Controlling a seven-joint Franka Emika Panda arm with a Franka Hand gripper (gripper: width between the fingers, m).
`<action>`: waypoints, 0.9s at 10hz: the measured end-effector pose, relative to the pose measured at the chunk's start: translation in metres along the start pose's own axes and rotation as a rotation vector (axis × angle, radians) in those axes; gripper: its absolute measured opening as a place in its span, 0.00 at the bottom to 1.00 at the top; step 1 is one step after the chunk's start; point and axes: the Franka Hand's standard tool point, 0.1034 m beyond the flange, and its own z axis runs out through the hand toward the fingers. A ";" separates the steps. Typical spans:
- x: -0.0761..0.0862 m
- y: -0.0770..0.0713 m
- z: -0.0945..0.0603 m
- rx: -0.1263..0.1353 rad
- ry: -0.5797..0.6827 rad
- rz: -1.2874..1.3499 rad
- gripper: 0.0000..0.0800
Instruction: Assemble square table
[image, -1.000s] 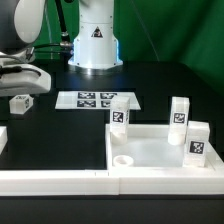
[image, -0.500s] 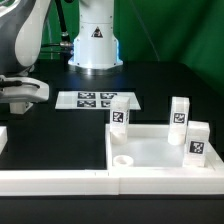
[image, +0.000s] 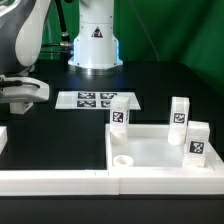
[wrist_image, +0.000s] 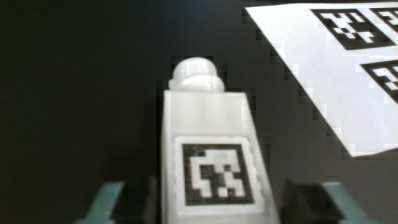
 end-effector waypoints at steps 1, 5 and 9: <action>0.000 0.000 0.000 0.000 0.000 0.000 0.36; 0.000 0.000 0.000 0.001 0.000 0.000 0.36; -0.020 -0.068 -0.058 -0.072 0.044 -0.048 0.36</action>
Offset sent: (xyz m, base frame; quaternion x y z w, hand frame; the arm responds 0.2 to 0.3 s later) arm 0.0000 0.0000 0.0000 0.0000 0.0000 0.0000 1.0000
